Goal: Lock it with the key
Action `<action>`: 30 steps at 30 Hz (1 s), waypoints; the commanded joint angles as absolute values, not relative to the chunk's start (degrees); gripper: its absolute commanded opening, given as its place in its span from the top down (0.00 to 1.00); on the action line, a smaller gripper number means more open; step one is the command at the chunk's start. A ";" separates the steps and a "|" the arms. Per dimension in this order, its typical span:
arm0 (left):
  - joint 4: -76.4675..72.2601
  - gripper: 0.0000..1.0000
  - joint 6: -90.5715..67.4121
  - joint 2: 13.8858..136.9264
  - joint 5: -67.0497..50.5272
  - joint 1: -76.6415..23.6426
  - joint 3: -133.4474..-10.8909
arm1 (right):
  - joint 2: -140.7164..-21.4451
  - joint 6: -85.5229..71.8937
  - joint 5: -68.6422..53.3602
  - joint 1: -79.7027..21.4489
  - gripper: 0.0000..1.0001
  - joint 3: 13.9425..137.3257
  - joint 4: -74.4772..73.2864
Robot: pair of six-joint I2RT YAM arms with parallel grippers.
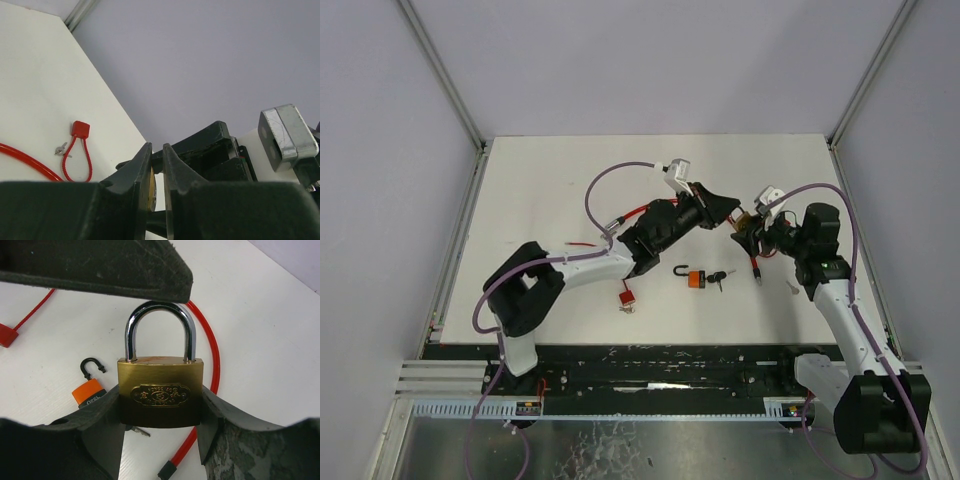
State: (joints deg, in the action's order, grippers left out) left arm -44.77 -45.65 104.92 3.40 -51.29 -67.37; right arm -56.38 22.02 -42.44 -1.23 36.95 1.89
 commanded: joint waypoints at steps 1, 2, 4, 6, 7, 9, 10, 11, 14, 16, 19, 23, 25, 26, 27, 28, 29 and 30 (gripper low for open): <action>-45.14 0.88 -44.88 107.00 0.93 -51.48 -69.80 | -54.33 22.54 -42.02 -0.33 0.98 38.84 4.42; -45.23 0.87 -44.99 106.88 1.12 -51.48 -69.79 | -54.20 22.79 -42.17 -0.07 0.98 38.92 4.06; -45.19 0.81 -44.60 106.00 3.32 -51.31 -68.87 | -53.71 23.88 -42.55 0.65 0.98 39.02 3.04; -45.24 0.71 -42.63 104.46 6.73 -50.59 -67.46 | -52.98 26.06 -43.17 1.69 0.98 38.89 1.27; -45.60 0.65 -41.47 103.41 8.61 -50.08 -66.52 | -52.67 27.50 -43.16 2.62 0.98 38.92 0.03; -48.06 0.56 -37.41 101.67 10.77 -48.93 -63.90 | -52.55 31.61 -43.01 4.67 0.98 39.73 -3.97; -50.08 0.49 -34.65 100.74 12.08 -48.63 -62.77 | -52.87 33.58 -42.98 6.08 0.97 40.55 -7.91; -52.29 0.41 -31.28 100.04 11.88 -48.30 -61.29 | -53.55 35.51 -43.10 7.81 0.97 41.58 -11.13; -63.32 0.25 -18.82 98.27 5.01 -47.22 -54.76 | -57.76 41.51 -39.98 11.86 0.97 45.22 -21.17; -70.19 0.20 -12.25 97.77 -0.98 -46.52 -51.13 | -61.24 42.23 -34.53 13.76 0.96 46.78 -24.58; -74.64 0.18 -8.33 97.73 -5.33 -45.55 -48.79 | -66.84 42.55 -23.60 14.57 0.95 47.02 -25.48; -75.44 0.17 -7.73 97.73 -8.07 -44.08 -48.16 | -74.74 40.79 -16.32 15.21 0.93 48.55 -25.24; -76.46 0.17 -7.05 97.69 -8.66 -43.68 -47.56 | -78.06 39.55 -15.29 15.97 0.92 49.89 -25.96; -76.88 0.17 -6.70 97.73 -8.64 -43.58 -47.29 | -79.84 39.17 -14.71 16.58 0.92 50.32 -26.27; -77.13 0.17 -6.42 97.67 -8.80 -43.39 -47.07 | -81.01 39.01 -14.20 17.12 0.92 50.53 -26.48; -77.35 0.17 -6.15 97.54 -8.98 -43.33 -46.92 | -82.01 39.02 -13.96 17.87 0.91 50.49 -26.75; -77.42 0.17 -5.82 97.48 -9.04 -43.12 -46.85 | -83.07 39.07 -13.83 18.89 0.91 50.53 -27.17; -77.35 0.16 -5.47 97.47 -9.08 -43.14 -46.69 | -84.15 39.20 -13.90 19.54 0.90 50.72 -27.74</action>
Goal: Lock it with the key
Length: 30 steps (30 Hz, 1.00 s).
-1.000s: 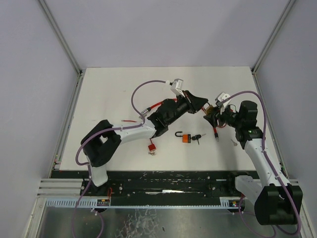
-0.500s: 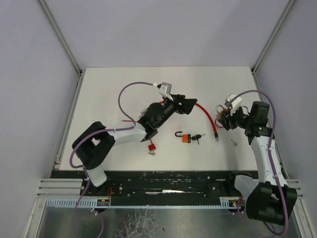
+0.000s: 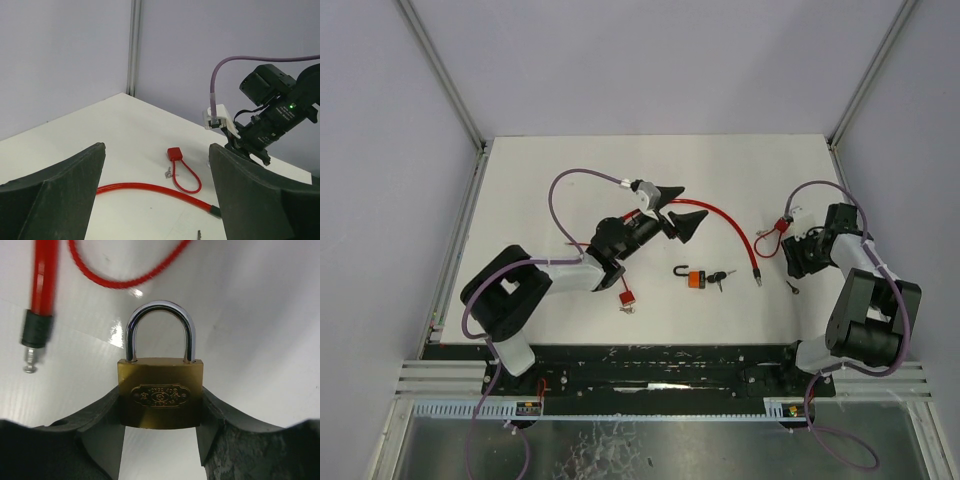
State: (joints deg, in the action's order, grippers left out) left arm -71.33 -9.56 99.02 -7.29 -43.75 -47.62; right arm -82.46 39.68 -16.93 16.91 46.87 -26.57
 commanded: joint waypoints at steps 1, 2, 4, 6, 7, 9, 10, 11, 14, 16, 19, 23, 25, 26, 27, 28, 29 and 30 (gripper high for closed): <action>-77.36 0.16 -5.27 97.47 -9.32 -43.12 -46.69 | -85.06 39.35 -14.20 20.24 0.90 51.00 -28.25; -77.48 0.16 -5.13 97.51 -9.68 -43.10 -46.76 | -85.79 39.44 -14.45 20.64 0.89 51.19 -28.76; -77.60 0.16 -5.06 97.75 -10.73 -43.09 -46.87 | -86.88 39.38 -14.42 20.93 0.87 51.23 -28.94; -77.85 0.16 -5.18 98.06 -11.71 -43.10 -47.03 | -87.93 39.34 -13.89 21.21 0.84 51.26 -28.95; -77.86 0.16 -5.19 98.18 -12.11 -43.13 -47.10 | -88.47 39.37 -13.67 21.34 0.83 51.32 -29.04; -77.84 0.16 -5.19 98.41 -12.63 -43.12 -47.19 | -89.63 39.20 -13.67 21.51 0.77 51.52 -29.26; -77.80 0.16 -5.20 98.52 -12.78 -43.15 -47.26 | -90.10 39.13 -13.71 21.55 0.74 51.75 -29.54; -77.86 0.16 -5.14 98.67 -13.07 -43.10 -47.29 | -90.43 39.10 -13.74 21.63 0.70 51.92 -29.69; -77.84 0.16 -5.03 99.03 -13.18 -43.08 -47.37 | -90.66 38.93 -13.73 21.84 0.56 52.12 -30.00; -77.73 0.16 -5.05 99.14 -13.48 -43.03 -47.46 | -90.25 38.84 -14.15 22.05 0.48 52.07 -30.10; -77.49 0.16 -5.10 99.01 -14.55 -42.83 -47.57 | -88.85 38.68 -15.22 22.44 0.39 52.00 -30.48; -76.93 0.16 -5.05 98.78 -16.21 -42.66 -47.63 | -87.45 38.72 -16.47 22.74 0.33 52.11 -30.90; -76.61 0.16 -5.01 98.83 -16.85 -42.60 -47.85 | -86.97 39.01 -17.14 22.81 0.30 52.15 -31.37; -76.45 0.16 -5.02 98.82 -17.10 -42.46 -47.82 | -86.63 38.98 -17.34 22.89 0.29 52.28 -31.50; -76.39 0.16 -5.07 98.78 -17.61 -42.43 -47.80 | -86.04 39.02 -17.53 22.86 0.29 52.41 -31.62; -76.30 0.16 -5.14 98.72 -18.10 -42.26 -47.75 | -85.23 39.01 -17.65 22.85 0.29 52.40 -31.57; -76.33 0.16 -5.41 98.64 -18.64 -42.13 -47.64 | -84.10 38.96 -17.66 22.87 0.28 52.43 -31.48; -76.48 0.16 -5.82 98.53 -19.07 -41.96 -47.64 | -82.64 38.89 -17.85 22.93 0.28 52.42 -31.28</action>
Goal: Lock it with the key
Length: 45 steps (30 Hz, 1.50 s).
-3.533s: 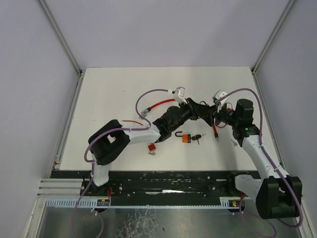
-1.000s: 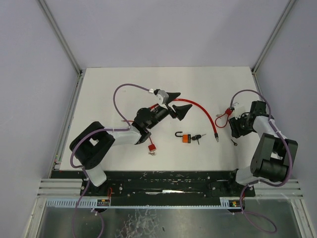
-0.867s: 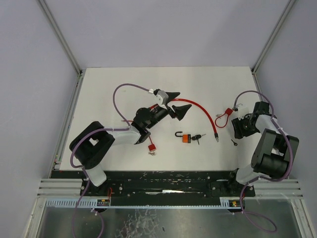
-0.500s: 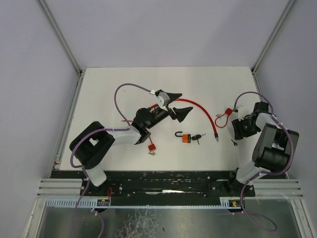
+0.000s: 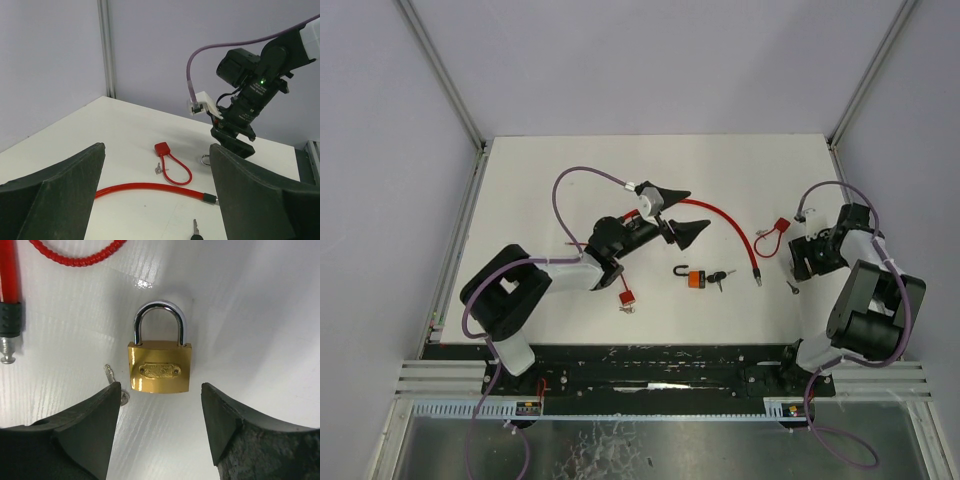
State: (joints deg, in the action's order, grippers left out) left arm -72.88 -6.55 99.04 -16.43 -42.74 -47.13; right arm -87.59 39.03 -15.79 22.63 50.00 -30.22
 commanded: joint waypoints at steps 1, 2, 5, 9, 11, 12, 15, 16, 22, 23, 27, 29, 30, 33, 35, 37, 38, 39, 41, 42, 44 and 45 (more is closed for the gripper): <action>-76.77 0.16 -6.67 98.53 -19.74 -41.75 -47.64 | -81.04 38.80 -18.62 22.94 0.28 52.35 -30.96; -77.32 0.16 -8.07 98.60 -20.78 -41.35 -47.63 | -79.08 38.86 -20.40 22.94 0.28 52.19 -30.64; -82.24 0.10 -18.95 100.27 -24.74 -38.85 -48.14 | -72.24 38.48 -30.82 22.94 0.27 52.09 -30.10; -91.98 0.09 -42.58 105.43 -32.52 -33.01 -51.73 | -63.94 33.77 -52.27 22.87 0.24 54.60 -28.82; -91.16 0.11 -46.40 105.69 -34.52 -31.55 -53.01 | -62.40 28.96 -62.13 22.77 0.23 57.01 -26.44; -90.01 0.12 -45.13 104.75 -34.21 -31.66 -52.16 | -62.17 25.34 -66.96 22.73 0.23 57.91 -24.43; -74.50 0.13 -34.68 96.51 -29.89 -34.03 -48.07 | -62.37 15.64 -75.09 21.77 0.24 57.85 -17.93; -65.28 0.13 -28.04 92.63 -25.35 -36.00 -46.58 | -62.09 14.96 -76.41 21.64 0.24 56.82 -17.33; -39.24 0.14 -15.07 81.54 -0.09 -49.08 -39.25 | -61.35 24.83 -68.53 16.72 0.23 54.35 -25.39; -39.82 0.14 -17.53 80.93 0.23 -49.65 -37.17 | -61.74 26.94 -66.75 14.89 0.23 54.41 -26.63; -45.84 0.15 -25.00 79.20 0.06 -49.83 -29.89 | -64.94 40.19 -61.71 7.15 0.23 53.63 -31.78; -47.66 0.15 -25.18 78.39 0.85 -49.57 -27.42 | -66.61 45.97 -61.30 4.71 0.20 52.04 -33.09; -48.27 0.15 -24.57 78.05 1.09 -49.31 -26.86 | -67.04 48.80 -60.65 3.53 0.17 51.36 -33.61; -52.11 0.11 -23.99 78.13 0.92 -46.67 -25.76 | -66.90 58.73 -58.35 -0.46 0.02 48.44 -34.57; -56.49 0.06 -24.77 79.30 0.04 -43.74 -25.94 | -66.12 64.41 -57.98 -2.59 0.00 45.99 -34.23; -58.90 0.00 -25.29 80.76 1.17 -41.08 -27.48 | -66.02 68.93 -58.57 -4.42 0.00 44.56 -34.02; -59.25 0.00 -25.11 81.14 2.13 -40.08 -28.69 | -66.46 70.77 -58.55 -5.50 0.00 44.56 -34.26; -58.99 0.00 -24.14 81.27 3.85 -39.54 -30.17 | -67.04 72.23 -58.66 -7.06 0.00 44.87 -34.51; -56.86 0.00 -20.43 80.99 6.89 -39.38 -33.85 | -68.34 72.41 -58.14 -9.28 0.00 45.21 -32.64; -55.06 0.00 -18.51 80.69 8.32 -39.40 -36.12 | -69.21 72.19 -57.32 -10.58 0.00 45.30 -31.55; -51.86 0.00 -14.49 80.37 9.82 -39.34 -40.70 | -71.45 70.61 -54.36 -12.61 0.01 45.39 -28.42; -50.45 0.00 -12.34 80.46 9.99 -39.44 -42.89 | -72.79 69.00 -52.70 -13.36 0.04 45.66 -27.05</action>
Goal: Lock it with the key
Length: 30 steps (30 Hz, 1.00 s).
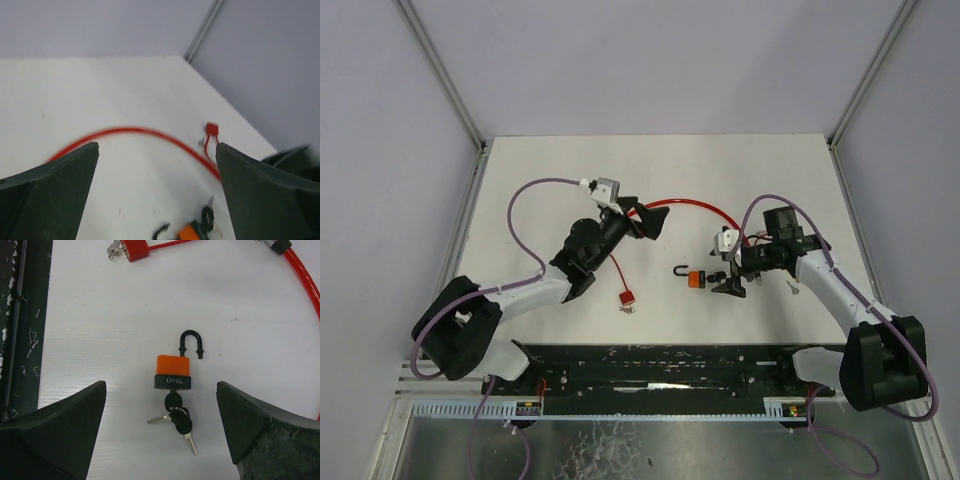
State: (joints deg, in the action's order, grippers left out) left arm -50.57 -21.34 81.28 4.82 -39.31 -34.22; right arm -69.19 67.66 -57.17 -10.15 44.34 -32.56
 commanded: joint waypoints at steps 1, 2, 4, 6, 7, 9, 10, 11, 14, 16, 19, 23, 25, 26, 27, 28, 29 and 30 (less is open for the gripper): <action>-48.79 0.00 -10.20 80.62 10.01 -39.34 -45.15 | -74.22 68.14 -51.41 -13.67 0.05 46.03 -26.53; -47.11 0.00 -8.01 80.69 10.00 -39.38 -47.35 | -75.44 67.14 -49.66 -13.94 0.08 46.36 -25.88; -45.44 0.00 -4.44 80.87 9.91 -39.40 -47.86 | -76.88 66.03 -46.40 -15.06 0.10 45.93 -24.92; -46.65 0.00 -3.21 80.67 11.07 -39.31 -44.81 | -77.12 63.60 -43.94 -16.22 0.10 44.44 -22.05; -48.52 0.00 -3.54 80.35 11.50 -39.18 -42.31 | -77.27 63.16 -43.31 -16.79 0.09 44.19 -21.16; -52.80 0.00 -4.83 79.39 11.34 -38.63 -37.84 | -78.11 60.62 -41.54 -17.80 0.09 44.35 -19.43; -53.34 0.00 -5.39 78.87 10.93 -38.29 -36.59 | -78.85 60.29 -40.70 -18.36 0.09 44.79 -19.61; -52.95 0.00 -5.49 78.18 10.29 -37.86 -36.06 | -79.60 59.69 -39.77 -19.03 0.09 45.20 -19.57; -49.42 0.01 -4.79 76.36 9.16 -37.16 -36.10 | -82.32 58.35 -36.93 -21.45 0.09 46.22 -19.93; -49.57 0.00 -4.47 75.92 8.63 -37.04 -35.39 | -83.69 58.08 -35.29 -22.75 0.09 46.57 -20.06; -49.35 0.00 -3.89 76.63 8.68 -36.71 -35.06 | -84.76 55.76 -32.27 -23.84 0.08 46.57 -18.41; -49.58 0.00 -3.57 77.50 9.05 -36.31 -34.83 | -86.32 53.38 -30.98 -24.50 0.08 47.04 -17.24; -49.98 0.00 -3.52 78.00 9.00 -36.16 -34.81 | -86.52 52.74 -30.65 -25.02 0.08 46.63 -16.39; -50.15 0.00 -3.58 78.16 8.95 -36.06 -34.85 | -86.80 52.56 -30.08 -25.31 0.08 46.51 -15.94; -50.14 0.00 -3.46 78.36 8.89 -36.04 -34.89 | -87.20 52.54 -29.63 -25.55 0.09 46.56 -15.80; -50.25 0.00 -3.48 78.55 8.83 -36.04 -34.96 | -87.81 52.50 -29.40 -25.74 0.10 46.70 -15.86; -50.32 0.00 -3.51 78.79 8.87 -35.96 -35.02 | -88.27 52.47 -29.22 -26.01 0.11 46.87 -15.92; -50.30 0.00 -3.56 78.89 8.79 -35.99 -35.06 | -88.65 52.25 -29.11 -26.14 0.12 46.99 -15.93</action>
